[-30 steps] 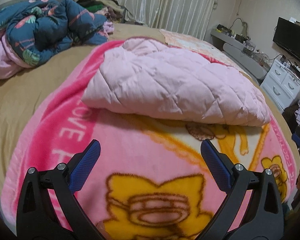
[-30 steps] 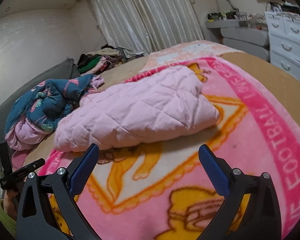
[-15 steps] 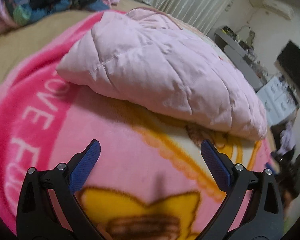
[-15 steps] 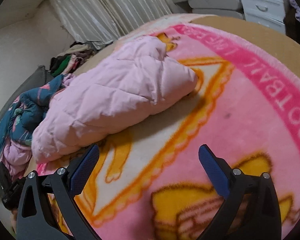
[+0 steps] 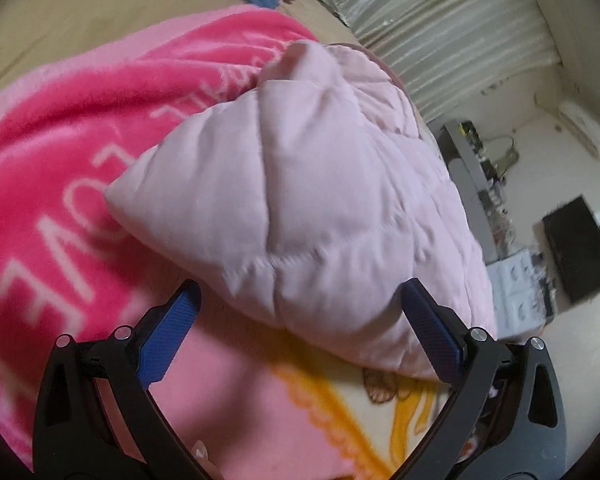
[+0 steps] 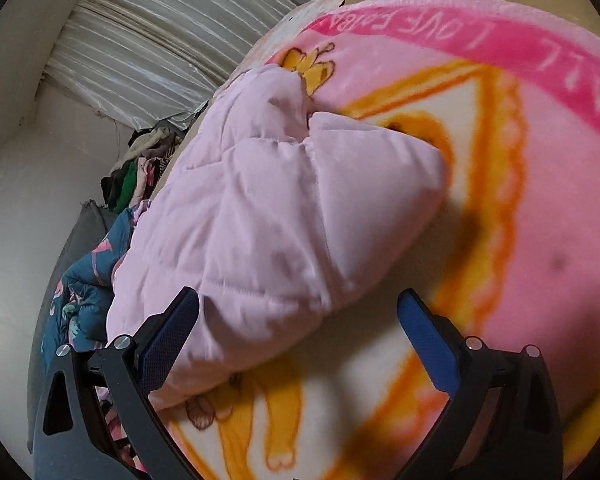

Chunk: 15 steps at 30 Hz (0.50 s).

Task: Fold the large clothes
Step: 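Grasp the jacket bundle's edge with both tools and lift it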

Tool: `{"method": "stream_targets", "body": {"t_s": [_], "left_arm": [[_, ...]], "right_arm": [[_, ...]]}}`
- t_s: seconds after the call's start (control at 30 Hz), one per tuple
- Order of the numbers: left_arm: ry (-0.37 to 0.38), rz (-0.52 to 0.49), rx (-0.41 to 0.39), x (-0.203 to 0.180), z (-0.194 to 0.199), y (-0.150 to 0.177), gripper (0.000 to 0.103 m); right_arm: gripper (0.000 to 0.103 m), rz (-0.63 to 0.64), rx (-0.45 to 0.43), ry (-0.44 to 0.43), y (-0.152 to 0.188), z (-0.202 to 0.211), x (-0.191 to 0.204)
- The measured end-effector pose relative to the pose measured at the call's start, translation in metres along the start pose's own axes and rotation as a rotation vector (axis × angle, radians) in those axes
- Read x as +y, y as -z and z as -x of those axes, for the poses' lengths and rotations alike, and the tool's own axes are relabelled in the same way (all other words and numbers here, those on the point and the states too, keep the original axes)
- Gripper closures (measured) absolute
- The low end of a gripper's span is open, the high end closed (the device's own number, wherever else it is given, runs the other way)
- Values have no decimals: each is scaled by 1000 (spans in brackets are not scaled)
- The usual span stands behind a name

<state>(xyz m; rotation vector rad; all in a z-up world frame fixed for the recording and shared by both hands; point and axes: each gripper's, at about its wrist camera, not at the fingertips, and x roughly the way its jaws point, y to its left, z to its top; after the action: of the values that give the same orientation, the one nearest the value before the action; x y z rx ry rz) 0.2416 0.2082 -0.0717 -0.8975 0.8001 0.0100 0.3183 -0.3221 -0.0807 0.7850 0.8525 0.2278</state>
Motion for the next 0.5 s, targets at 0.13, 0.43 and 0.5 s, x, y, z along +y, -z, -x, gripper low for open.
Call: {"method": "stream_targets", "body": {"t_s": [0.13, 0.43, 0.5], "left_arm": [[65, 64, 31, 5, -11, -8, 9], [62, 84, 39, 3, -33, -20, 8], [62, 77, 34, 1, -38, -24, 8]], "right_arm": [[4, -1, -6, -20, -11, -14, 6], [4, -3, -1, -16, -25, -38, 10], [4, -2, 3, -17, -28, -43, 10]]}}
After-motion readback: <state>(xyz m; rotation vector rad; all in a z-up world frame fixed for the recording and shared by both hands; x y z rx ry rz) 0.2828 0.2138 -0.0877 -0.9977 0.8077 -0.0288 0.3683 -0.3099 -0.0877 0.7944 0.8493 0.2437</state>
